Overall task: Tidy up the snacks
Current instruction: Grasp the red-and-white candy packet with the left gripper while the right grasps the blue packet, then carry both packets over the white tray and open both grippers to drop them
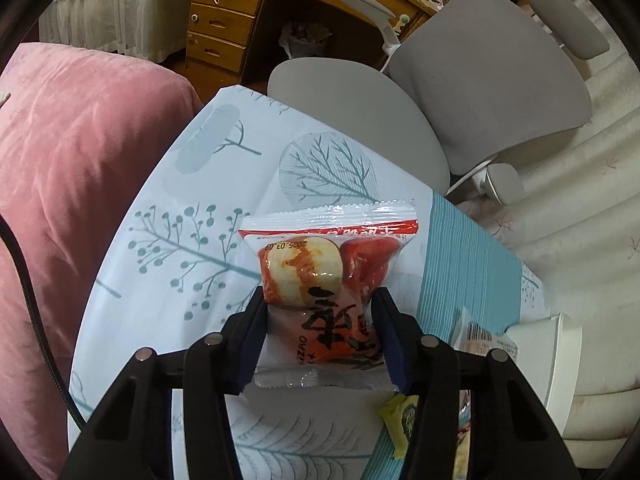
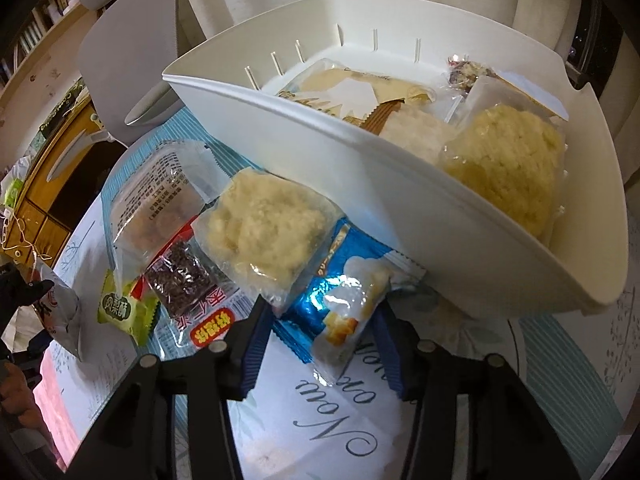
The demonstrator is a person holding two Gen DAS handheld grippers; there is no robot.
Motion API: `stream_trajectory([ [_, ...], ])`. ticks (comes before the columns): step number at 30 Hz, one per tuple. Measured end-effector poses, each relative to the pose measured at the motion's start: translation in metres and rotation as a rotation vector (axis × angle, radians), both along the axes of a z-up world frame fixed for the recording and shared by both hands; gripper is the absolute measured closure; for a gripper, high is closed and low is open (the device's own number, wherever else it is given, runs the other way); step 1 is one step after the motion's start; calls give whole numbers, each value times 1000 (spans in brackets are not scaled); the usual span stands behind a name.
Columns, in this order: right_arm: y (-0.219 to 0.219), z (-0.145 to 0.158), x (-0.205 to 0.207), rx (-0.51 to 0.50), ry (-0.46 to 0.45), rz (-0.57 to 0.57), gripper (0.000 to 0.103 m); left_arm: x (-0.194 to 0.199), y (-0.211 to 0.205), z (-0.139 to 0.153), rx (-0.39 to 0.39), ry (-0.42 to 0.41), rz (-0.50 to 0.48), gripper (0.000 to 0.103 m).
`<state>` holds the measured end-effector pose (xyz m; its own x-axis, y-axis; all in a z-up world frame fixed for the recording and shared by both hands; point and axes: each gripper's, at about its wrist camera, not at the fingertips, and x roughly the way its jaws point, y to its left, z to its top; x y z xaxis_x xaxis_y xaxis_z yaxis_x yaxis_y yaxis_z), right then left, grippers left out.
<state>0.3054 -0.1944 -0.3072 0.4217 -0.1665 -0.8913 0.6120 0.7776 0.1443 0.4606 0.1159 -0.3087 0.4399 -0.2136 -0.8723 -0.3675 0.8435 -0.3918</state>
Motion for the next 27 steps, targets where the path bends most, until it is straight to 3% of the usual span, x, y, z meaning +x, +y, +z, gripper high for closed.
stream_trajectory([
  [15,9,11,-28,66,82,77,62,-71,-13,54,55,-2,-149,53],
  [22,9,32,-64,76,95,106,62,-121,-22,86,62,-23,-247,53],
  [27,3,57,-92,52,51,113,62,-164,-38,108,70,-49,-327,53],
])
